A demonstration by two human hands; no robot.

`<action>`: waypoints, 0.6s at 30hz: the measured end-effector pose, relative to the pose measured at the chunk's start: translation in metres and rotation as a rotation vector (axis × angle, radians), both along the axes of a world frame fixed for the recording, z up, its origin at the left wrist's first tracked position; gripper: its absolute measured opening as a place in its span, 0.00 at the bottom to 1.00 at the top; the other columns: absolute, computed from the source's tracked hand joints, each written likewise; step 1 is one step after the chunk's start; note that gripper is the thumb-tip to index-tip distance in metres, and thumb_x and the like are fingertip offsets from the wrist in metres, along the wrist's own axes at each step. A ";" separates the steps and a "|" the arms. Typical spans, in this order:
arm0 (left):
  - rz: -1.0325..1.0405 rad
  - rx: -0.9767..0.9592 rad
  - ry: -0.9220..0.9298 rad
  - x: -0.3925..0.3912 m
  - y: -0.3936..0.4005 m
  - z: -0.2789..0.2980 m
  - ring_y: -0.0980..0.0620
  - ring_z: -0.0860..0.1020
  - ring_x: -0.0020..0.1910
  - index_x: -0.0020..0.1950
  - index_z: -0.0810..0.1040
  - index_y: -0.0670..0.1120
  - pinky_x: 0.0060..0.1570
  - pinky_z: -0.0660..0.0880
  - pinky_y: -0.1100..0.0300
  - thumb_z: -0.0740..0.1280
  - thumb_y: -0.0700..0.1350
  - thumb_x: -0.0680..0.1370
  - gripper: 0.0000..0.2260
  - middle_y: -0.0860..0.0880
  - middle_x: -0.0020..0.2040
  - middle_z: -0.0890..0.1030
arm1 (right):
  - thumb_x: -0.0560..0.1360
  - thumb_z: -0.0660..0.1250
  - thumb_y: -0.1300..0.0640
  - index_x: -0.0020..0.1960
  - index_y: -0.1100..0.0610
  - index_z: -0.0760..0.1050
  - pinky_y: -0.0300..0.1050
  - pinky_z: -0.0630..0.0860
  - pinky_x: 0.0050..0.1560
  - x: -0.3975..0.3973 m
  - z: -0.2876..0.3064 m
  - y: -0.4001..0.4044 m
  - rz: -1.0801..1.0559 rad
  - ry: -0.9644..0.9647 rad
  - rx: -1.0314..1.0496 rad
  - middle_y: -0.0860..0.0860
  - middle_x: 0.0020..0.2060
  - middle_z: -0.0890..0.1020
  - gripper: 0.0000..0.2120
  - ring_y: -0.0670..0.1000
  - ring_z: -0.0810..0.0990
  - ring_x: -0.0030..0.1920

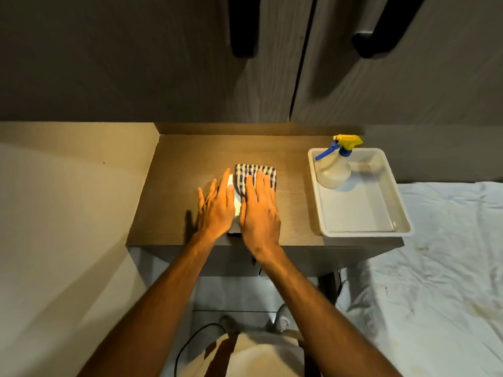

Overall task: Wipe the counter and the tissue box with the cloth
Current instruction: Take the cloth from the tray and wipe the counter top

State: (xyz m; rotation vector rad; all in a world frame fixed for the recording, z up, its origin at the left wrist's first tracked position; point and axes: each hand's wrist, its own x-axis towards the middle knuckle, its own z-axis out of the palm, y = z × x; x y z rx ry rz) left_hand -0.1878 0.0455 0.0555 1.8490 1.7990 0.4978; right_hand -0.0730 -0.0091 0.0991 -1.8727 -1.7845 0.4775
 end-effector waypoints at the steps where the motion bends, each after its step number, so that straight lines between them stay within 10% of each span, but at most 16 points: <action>1: -0.002 -0.002 -0.020 0.000 0.000 0.000 0.43 0.56 0.84 0.84 0.53 0.49 0.81 0.40 0.35 0.44 0.60 0.81 0.32 0.46 0.84 0.62 | 0.82 0.49 0.45 0.83 0.56 0.55 0.53 0.54 0.84 -0.002 -0.003 -0.011 0.012 -0.002 0.004 0.55 0.83 0.56 0.32 0.55 0.50 0.84; 6: 0.012 -0.059 -0.024 0.001 0.003 0.000 0.45 0.54 0.85 0.84 0.55 0.47 0.83 0.40 0.38 0.50 0.47 0.87 0.23 0.44 0.84 0.60 | 0.84 0.59 0.52 0.81 0.55 0.60 0.54 0.59 0.82 0.010 0.001 0.018 0.188 -0.097 0.026 0.54 0.82 0.62 0.28 0.56 0.56 0.83; 18: 0.007 -0.088 0.011 0.000 0.003 0.006 0.45 0.58 0.84 0.84 0.51 0.53 0.82 0.42 0.35 0.53 0.54 0.86 0.27 0.47 0.84 0.61 | 0.85 0.57 0.52 0.82 0.58 0.58 0.54 0.53 0.84 0.009 -0.017 -0.001 0.169 -0.015 0.059 0.56 0.82 0.60 0.28 0.56 0.55 0.83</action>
